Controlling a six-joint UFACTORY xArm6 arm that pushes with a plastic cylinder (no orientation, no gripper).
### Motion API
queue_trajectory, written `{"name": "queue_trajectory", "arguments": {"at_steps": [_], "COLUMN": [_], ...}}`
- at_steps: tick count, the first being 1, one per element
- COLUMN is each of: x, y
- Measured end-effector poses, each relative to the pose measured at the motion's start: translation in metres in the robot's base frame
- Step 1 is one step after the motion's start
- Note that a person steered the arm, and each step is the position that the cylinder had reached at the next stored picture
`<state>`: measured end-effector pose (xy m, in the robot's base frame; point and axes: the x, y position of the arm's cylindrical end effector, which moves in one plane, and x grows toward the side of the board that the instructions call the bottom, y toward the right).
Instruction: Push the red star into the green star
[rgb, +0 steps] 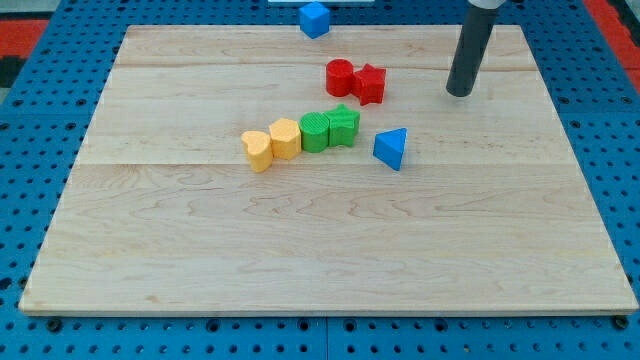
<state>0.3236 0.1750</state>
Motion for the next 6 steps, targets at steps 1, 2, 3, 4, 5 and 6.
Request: {"name": "queue_trajectory", "arguments": {"at_steps": [1,2,3,4,5,6], "x": [-0.003,-0.038,-0.040,-0.036,0.005,0.014], "y": [-0.022,-0.062,-0.078,-0.104,-0.115,-0.124]}}
